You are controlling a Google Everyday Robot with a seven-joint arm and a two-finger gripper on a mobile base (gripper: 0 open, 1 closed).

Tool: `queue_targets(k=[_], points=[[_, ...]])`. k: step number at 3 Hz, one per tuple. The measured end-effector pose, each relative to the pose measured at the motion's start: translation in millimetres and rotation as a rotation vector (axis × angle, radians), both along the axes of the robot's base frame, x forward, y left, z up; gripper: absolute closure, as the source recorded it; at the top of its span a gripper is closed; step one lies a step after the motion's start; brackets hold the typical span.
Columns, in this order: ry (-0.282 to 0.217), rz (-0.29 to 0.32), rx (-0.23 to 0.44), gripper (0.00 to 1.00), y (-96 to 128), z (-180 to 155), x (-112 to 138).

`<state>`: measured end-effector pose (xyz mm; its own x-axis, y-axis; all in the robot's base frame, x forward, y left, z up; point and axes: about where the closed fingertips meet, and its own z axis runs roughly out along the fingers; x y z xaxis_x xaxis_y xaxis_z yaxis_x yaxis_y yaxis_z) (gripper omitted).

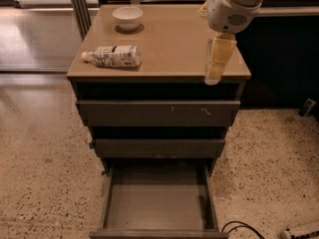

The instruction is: Place blue plastic bottle into bottom drawer

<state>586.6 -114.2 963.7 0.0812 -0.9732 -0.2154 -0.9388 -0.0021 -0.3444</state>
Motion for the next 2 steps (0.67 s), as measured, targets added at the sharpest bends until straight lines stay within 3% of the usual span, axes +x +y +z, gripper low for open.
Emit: queue_targets(k=[2], points=[[-0.023, 0.115, 0.023, 0.00, 38.5, -20.2, 61.9]])
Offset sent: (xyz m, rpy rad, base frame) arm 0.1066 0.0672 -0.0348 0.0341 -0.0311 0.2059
